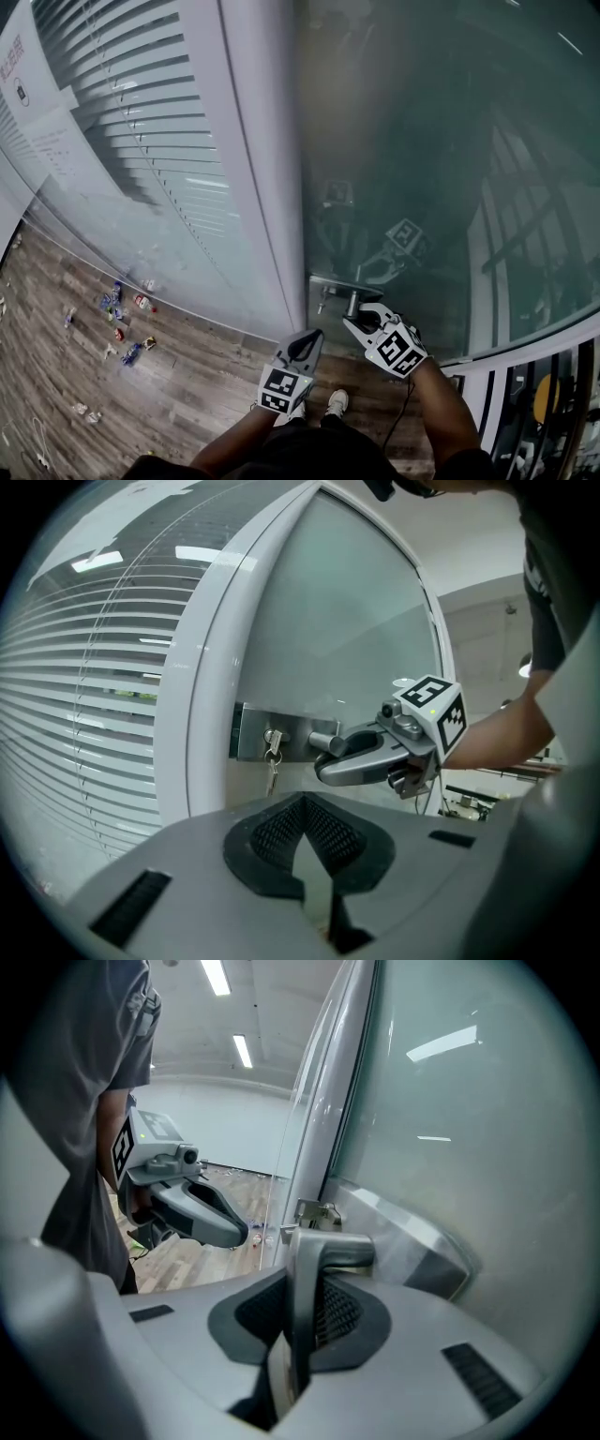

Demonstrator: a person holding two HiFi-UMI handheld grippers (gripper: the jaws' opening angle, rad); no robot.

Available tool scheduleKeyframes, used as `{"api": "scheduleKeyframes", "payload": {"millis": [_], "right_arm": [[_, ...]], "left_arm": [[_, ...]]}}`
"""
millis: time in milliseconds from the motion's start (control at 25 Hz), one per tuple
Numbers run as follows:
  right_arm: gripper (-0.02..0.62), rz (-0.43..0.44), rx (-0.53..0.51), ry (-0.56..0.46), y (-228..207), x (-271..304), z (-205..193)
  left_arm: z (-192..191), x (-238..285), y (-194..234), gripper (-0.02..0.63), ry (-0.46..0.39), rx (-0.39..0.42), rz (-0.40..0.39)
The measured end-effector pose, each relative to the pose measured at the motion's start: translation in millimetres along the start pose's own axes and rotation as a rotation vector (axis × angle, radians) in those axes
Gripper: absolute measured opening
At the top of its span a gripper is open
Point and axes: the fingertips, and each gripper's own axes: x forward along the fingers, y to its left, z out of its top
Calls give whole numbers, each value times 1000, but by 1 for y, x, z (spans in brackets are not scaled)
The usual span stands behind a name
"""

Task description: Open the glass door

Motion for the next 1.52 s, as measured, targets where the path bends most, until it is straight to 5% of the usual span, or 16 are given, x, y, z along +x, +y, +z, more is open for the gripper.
{"api": "scheduleKeyframes", "payload": {"millis": [800, 1160, 1520], "right_arm": [[54, -35, 66, 35, -82, 28, -14], [48, -64, 134, 74, -149, 45, -27], [44, -145, 197, 92, -251, 60, -55]], "left_arm": [[30, 66, -13, -3, -37, 44, 78], [54, 97, -9, -3, -57, 100, 146], [74, 192, 13, -3, -42, 59, 132]]}}
